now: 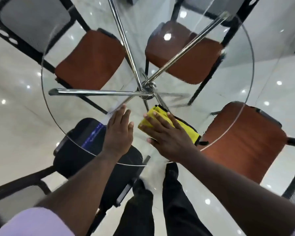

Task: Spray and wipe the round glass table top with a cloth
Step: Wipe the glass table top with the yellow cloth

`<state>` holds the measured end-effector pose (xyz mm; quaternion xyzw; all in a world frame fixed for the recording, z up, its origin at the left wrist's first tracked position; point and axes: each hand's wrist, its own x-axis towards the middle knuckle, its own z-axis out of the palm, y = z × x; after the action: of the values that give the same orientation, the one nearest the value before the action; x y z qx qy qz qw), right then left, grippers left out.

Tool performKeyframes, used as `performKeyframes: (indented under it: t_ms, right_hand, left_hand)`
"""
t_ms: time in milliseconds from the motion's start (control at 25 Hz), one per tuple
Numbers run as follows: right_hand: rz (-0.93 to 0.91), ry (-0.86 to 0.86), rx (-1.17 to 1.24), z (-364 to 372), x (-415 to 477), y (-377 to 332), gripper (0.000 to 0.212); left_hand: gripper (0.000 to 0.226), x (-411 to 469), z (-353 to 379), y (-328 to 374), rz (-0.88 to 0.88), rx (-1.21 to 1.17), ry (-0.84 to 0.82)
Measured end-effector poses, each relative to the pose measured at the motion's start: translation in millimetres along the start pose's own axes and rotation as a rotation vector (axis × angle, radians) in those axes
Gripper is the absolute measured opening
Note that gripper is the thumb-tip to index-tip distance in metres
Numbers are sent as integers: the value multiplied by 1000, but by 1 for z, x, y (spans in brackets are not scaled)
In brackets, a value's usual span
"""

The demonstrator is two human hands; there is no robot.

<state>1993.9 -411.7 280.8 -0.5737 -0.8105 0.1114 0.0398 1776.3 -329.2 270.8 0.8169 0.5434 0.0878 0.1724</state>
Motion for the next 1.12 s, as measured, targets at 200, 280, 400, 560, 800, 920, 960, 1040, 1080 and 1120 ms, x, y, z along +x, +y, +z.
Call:
performKeyframes:
  t_ms: [200,280,400,560,800,920,960,1040,1080,1120]
  right_hand:
    - [-63,-22,-76,19,-47,57,57]
    - [-137,-54,-100,6,-77,89,60]
    - [-447,-154,-147,-2,-48,128,60]
    - [-529,-88,-182,-3,70,147,54]
    - [299,240,95,2,120,90,57]
    - [-257,-13,-48,5,26,107,55]
    - [-355,-39,-83,-3,14,131,54]
    - [-326,12,-130,-10,27,180,56]
    - [-143,97,-136,-14,47,197,57]
    - [155,215,-113,-20,72,211,57]
  left_hand:
    - [60,-7,36,-1,40,130,-44]
    - [61,-6,33,1,53,156,-29]
    - [60,-4,31,1,47,187,-22]
    - [61,-3,31,1,47,206,-9]
    - [61,-2,28,5,34,213,-7]
    - [61,-5,28,3,25,213,-8]
    - [61,-5,30,4,30,208,-5]
    - [60,-5,34,2,43,204,15]
    - [60,-5,35,1,51,207,17]
    - [61,-5,35,2,54,211,15]
